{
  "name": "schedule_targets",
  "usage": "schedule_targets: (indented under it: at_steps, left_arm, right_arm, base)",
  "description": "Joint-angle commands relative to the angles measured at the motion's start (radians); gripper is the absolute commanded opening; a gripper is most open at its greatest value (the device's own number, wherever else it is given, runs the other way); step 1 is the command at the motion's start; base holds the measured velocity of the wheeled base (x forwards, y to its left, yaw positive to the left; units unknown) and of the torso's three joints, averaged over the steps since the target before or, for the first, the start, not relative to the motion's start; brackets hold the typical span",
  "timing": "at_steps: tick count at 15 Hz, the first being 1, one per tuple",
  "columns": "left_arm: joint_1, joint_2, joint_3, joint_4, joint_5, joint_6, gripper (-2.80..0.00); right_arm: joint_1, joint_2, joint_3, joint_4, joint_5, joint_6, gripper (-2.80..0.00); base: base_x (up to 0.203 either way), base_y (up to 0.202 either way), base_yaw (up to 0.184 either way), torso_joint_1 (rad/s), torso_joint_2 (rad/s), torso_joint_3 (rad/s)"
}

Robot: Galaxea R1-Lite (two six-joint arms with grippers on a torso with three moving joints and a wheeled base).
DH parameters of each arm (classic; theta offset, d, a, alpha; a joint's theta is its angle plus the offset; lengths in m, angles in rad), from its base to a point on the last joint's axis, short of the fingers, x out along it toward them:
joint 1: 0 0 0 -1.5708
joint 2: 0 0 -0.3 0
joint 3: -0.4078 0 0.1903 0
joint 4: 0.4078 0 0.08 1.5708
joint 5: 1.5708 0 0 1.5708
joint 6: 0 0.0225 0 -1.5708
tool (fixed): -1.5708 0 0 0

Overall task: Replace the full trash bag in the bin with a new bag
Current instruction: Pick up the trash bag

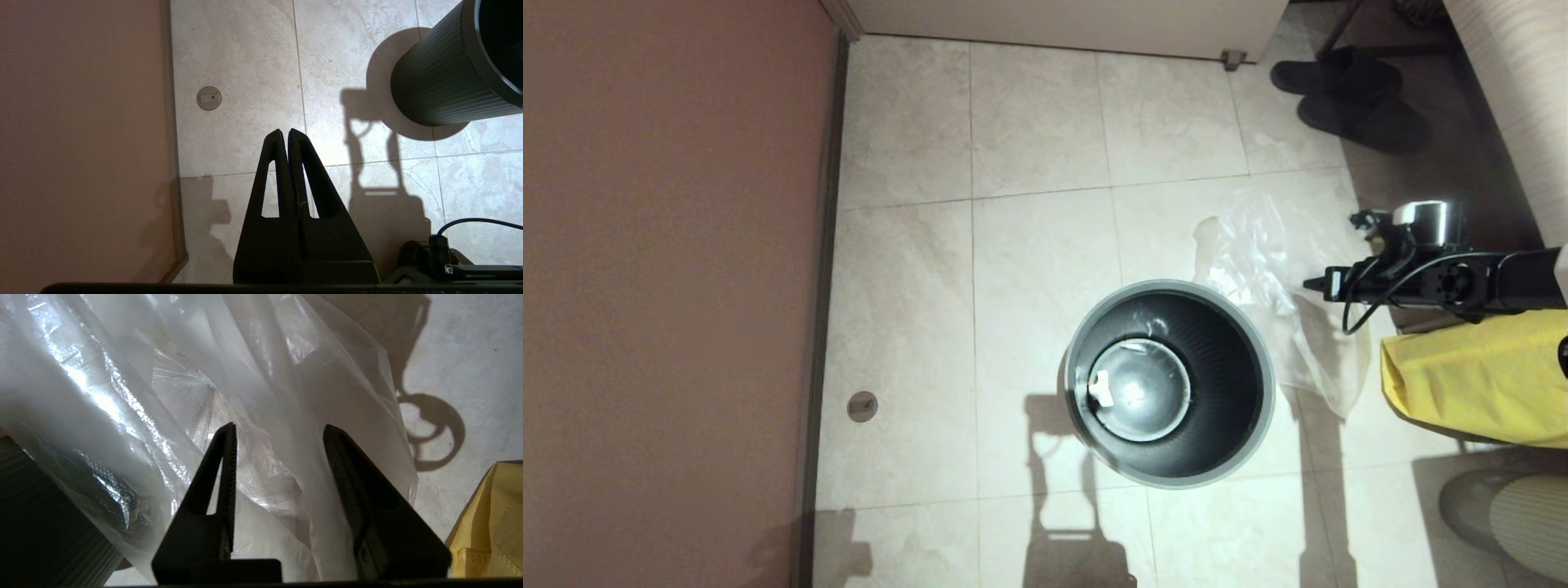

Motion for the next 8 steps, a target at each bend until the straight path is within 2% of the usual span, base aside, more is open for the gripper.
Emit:
schedule_targets:
  at_steps: [1,3,6,8]
  left_arm:
    - [0.000,0.000,0.000,0.000,0.000,0.001,-2.80]
    - [0.000,0.000,0.000,0.000,0.000,0.001,-2.80]
    - [0.000,0.000,0.000,0.000,0.000,0.001,-2.80]
    - [0.000,0.000,0.000,0.000,0.000,0.001,-2.80]
  right_arm:
    - [0.004,-0.039,0.020,0.026,0.003,0.004,-2.80]
    - [0.005,-0.094,0.052,0.102,0.012,0.043,-2.80]
    - [0.004,-0.214,0.067,0.138,0.063,0.161,-2.80]
    - [0.000,-0.308,0.068,0.191,0.080,0.178,-2.80]
  base:
    - [0.000,0.000,0.000,0.000,0.00,0.000]
    - [0.000,0.000,0.000,0.000,0.00,0.000]
    - [0.000,0.000,0.000,0.000,0.00,0.000]
    - [0.000,0.000,0.000,0.000,0.00,0.000]
